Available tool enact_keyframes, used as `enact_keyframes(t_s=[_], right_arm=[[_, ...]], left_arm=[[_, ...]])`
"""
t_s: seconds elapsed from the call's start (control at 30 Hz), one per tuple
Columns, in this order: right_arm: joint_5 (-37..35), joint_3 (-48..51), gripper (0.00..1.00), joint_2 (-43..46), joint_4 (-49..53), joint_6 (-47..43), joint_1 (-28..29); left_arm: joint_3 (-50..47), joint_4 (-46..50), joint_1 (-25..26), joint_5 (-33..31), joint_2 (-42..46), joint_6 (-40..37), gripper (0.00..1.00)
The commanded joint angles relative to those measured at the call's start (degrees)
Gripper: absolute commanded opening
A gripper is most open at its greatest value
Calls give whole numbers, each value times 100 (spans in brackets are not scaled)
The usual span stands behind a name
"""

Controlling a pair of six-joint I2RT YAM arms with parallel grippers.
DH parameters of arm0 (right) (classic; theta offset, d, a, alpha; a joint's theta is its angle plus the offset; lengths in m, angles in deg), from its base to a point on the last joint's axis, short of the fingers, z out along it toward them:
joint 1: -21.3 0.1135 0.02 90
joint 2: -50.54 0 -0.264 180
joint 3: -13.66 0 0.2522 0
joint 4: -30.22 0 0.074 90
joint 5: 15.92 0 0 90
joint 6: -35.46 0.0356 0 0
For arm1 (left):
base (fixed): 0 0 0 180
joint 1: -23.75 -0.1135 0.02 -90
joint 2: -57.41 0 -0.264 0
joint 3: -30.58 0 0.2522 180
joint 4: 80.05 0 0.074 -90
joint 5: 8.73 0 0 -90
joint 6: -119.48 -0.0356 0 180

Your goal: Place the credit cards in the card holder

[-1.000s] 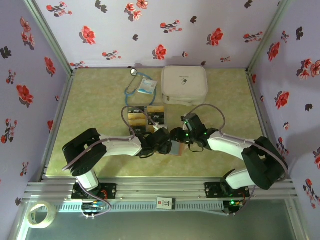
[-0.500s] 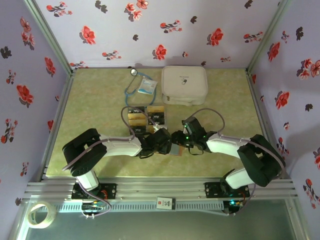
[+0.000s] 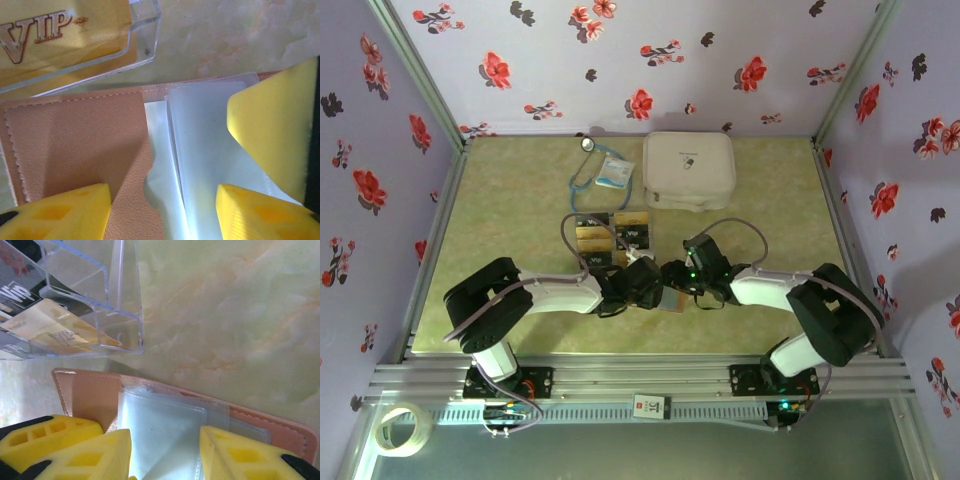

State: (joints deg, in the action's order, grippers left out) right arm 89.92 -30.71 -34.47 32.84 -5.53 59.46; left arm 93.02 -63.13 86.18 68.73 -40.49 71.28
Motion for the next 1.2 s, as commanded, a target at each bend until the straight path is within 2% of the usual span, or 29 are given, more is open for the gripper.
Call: enact_keyframes(t_s=[0.0, 0.17, 0.53, 1.17], right_arm=[[258, 101, 40, -71, -333, 259, 61], [264, 106, 40, 63, -331, 321, 61], [-233, 134, 40, 739, 557, 60, 61], [-22, 273, 40, -122, -158, 192, 61]], left_arm=[[-278, 497, 26, 120, -247, 84, 59], [-297, 484, 31, 124, -247, 88, 59], [-297, 537, 28, 59, -247, 130, 59], [-421, 511, 25, -36, -124, 214, 58]])
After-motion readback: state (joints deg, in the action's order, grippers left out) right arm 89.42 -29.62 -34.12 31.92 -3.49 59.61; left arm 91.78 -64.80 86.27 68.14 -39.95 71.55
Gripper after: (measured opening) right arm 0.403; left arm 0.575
